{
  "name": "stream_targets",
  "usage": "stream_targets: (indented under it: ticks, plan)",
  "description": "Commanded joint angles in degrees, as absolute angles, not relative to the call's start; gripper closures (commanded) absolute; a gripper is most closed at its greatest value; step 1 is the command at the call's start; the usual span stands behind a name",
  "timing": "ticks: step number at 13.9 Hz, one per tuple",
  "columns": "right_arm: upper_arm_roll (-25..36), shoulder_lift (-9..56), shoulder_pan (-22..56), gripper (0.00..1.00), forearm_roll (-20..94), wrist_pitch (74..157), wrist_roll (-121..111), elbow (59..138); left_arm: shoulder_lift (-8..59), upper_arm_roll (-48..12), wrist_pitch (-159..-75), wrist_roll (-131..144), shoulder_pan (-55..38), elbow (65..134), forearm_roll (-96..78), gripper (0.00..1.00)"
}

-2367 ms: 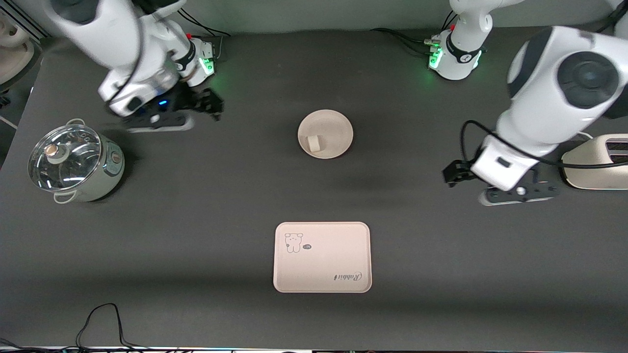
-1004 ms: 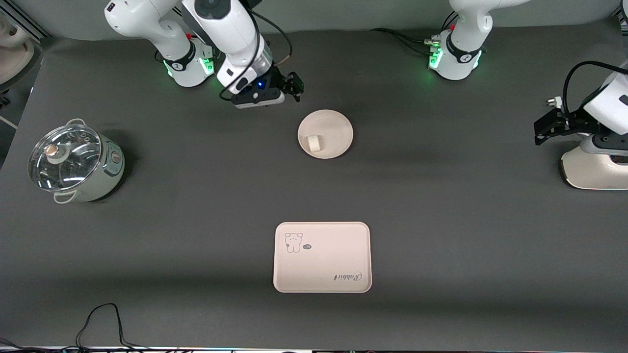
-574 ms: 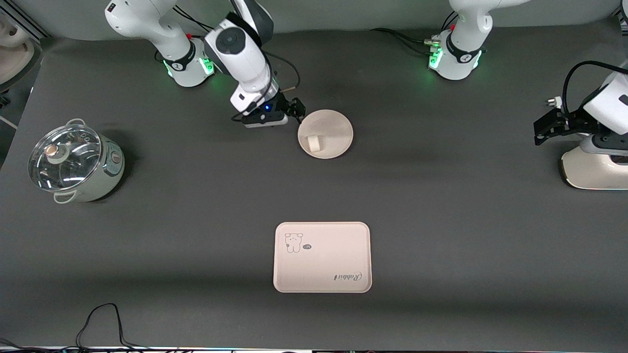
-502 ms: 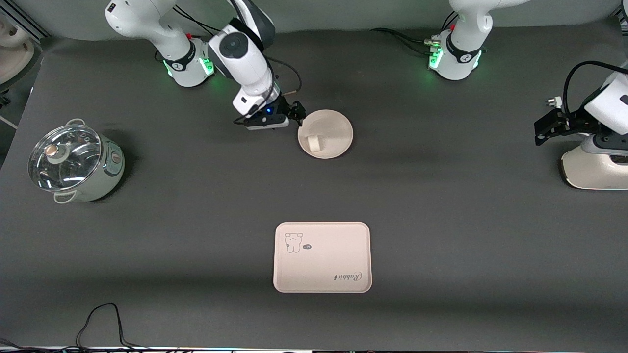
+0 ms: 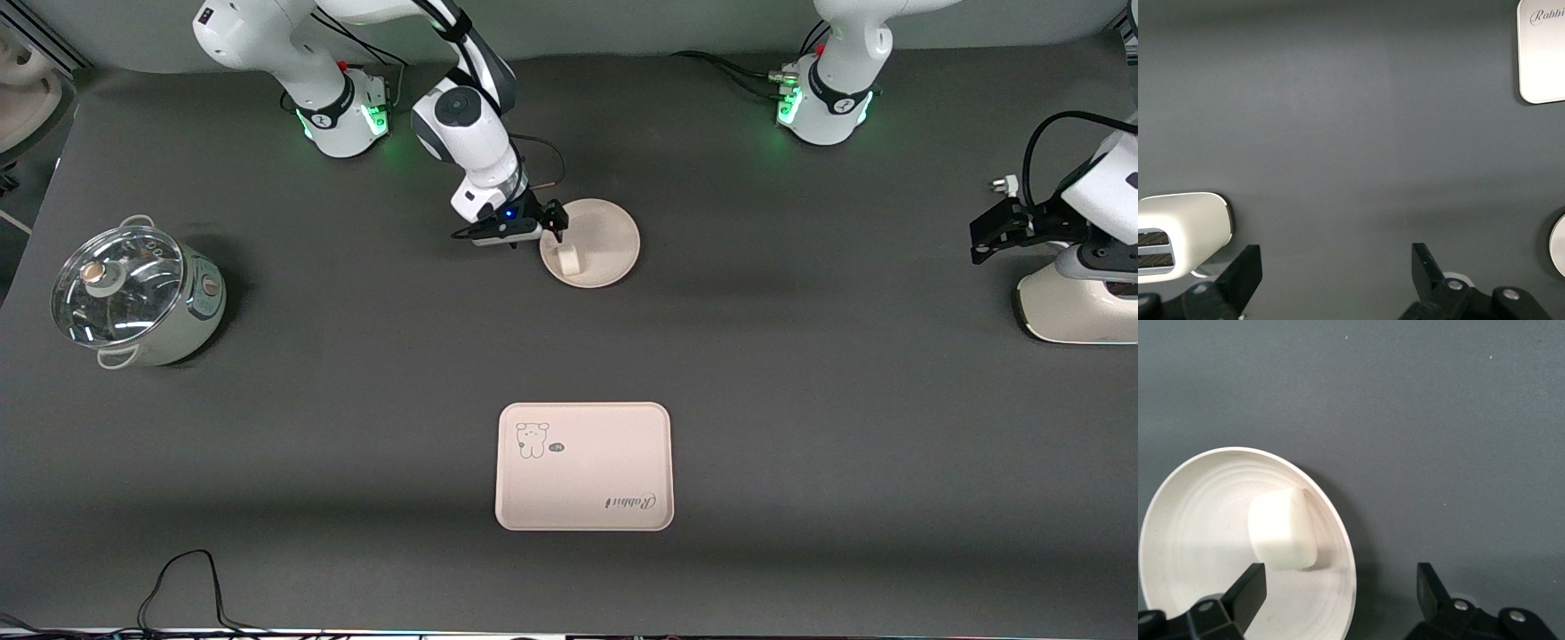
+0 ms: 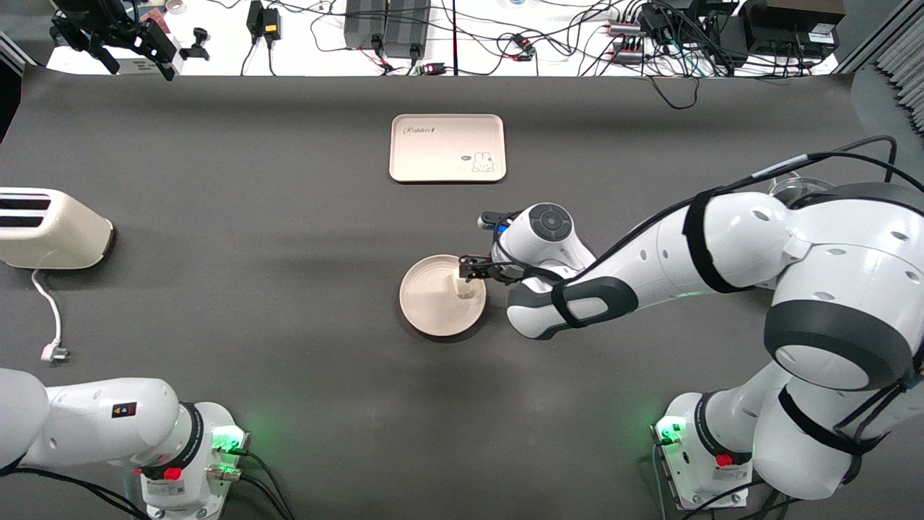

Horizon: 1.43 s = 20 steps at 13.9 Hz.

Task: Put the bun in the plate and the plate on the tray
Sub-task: 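Close the right gripper on the plate rim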

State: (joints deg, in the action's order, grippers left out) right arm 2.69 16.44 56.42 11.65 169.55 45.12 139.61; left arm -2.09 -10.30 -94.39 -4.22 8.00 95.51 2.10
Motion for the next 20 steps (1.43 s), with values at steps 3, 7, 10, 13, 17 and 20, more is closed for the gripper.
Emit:
stream_targets:
  ticks: [3,7,10,13,17,20]
  plan:
    - [3.0,17.8,56.9,0.0,11.9,171.7,46.3,139.9,-2.1,-9.8,-94.8,-3.9,7.3,95.6,1.4,0.0]
    - [3.0,17.9,56.9,0.22,11.9,171.6,46.3,139.9,-2.1,-9.8,-94.8,-3.8,7.1,95.6,1.4,0.0]
    - [3.0,17.9,56.8,0.43,11.9,171.6,46.3,139.9,-2.0,-9.8,-94.7,-3.7,6.9,94.7,1.3,0.0]
    - [3.0,18.7,56.9,0.45,11.9,171.7,46.2,139.7,-1.6,-9.9,-94.6,-3.7,6.9,94.7,1.4,0.0]
    - [2.9,21.6,57.0,0.47,12.0,175.9,46.3,139.7,-1.2,-10.0,-94.9,-3.7,6.8,94.7,1.3,0.0]
    - [2.9,21.4,57.0,0.48,12.0,175.7,46.4,139.6,-0.9,-10.2,-94.8,-3.7,6.5,93.8,1.3,0.0]
